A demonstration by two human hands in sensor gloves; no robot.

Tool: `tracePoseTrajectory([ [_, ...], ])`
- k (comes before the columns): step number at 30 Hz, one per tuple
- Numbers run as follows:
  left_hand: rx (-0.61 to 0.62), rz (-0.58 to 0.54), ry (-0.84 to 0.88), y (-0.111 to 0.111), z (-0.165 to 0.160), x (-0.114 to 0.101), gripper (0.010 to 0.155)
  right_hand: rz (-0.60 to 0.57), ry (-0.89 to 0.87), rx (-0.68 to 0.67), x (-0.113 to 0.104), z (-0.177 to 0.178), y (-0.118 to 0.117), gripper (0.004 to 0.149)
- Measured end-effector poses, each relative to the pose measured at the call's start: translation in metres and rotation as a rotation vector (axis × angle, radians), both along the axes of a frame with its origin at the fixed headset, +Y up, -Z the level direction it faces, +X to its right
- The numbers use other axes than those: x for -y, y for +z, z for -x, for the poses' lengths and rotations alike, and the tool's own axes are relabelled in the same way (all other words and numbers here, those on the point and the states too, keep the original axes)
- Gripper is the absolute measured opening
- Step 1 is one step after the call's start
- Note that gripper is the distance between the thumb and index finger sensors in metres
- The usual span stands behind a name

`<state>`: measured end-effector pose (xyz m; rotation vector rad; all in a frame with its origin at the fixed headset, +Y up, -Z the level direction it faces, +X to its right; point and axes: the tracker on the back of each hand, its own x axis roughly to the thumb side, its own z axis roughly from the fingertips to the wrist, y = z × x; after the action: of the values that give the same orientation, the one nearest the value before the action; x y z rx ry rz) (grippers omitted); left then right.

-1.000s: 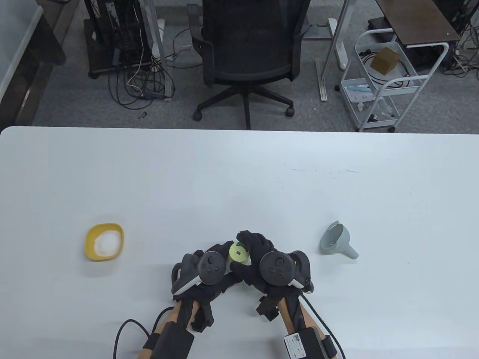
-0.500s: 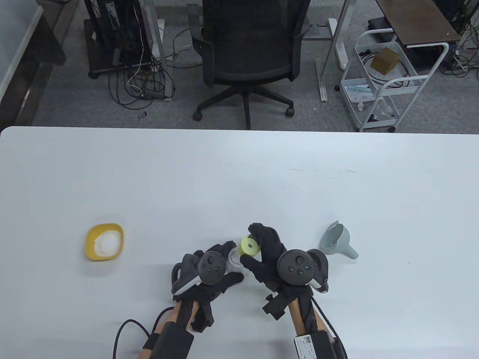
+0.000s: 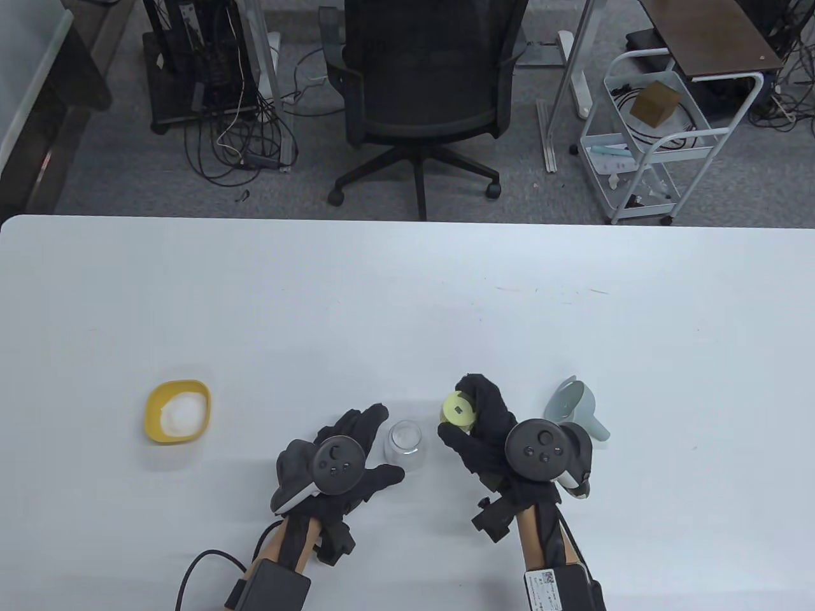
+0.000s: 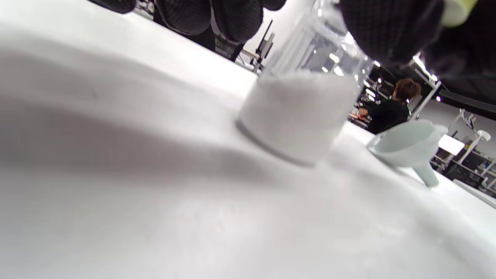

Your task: Unscrew the press dispenser and pour salt into it

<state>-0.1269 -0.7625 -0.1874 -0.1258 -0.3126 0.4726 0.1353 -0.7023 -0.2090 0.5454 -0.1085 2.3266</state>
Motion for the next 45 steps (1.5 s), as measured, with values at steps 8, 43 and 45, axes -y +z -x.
tracePoseTrajectory([
  [8,-0.151,-0.08,0.075,-0.003,0.035,-0.012,0.102,-0.098,0.059,0.205,-0.004,-0.021,0.004,0.091],
  [43,-0.181,-0.045,0.101,-0.011,0.041,0.006,0.096,0.332,0.986,0.003,0.064,0.013,-0.015,0.073],
  [45,-0.179,-0.047,0.088,-0.011,0.04,0.006,0.096,0.339,0.984,-0.003,0.066,0.014,-0.015,0.074],
])
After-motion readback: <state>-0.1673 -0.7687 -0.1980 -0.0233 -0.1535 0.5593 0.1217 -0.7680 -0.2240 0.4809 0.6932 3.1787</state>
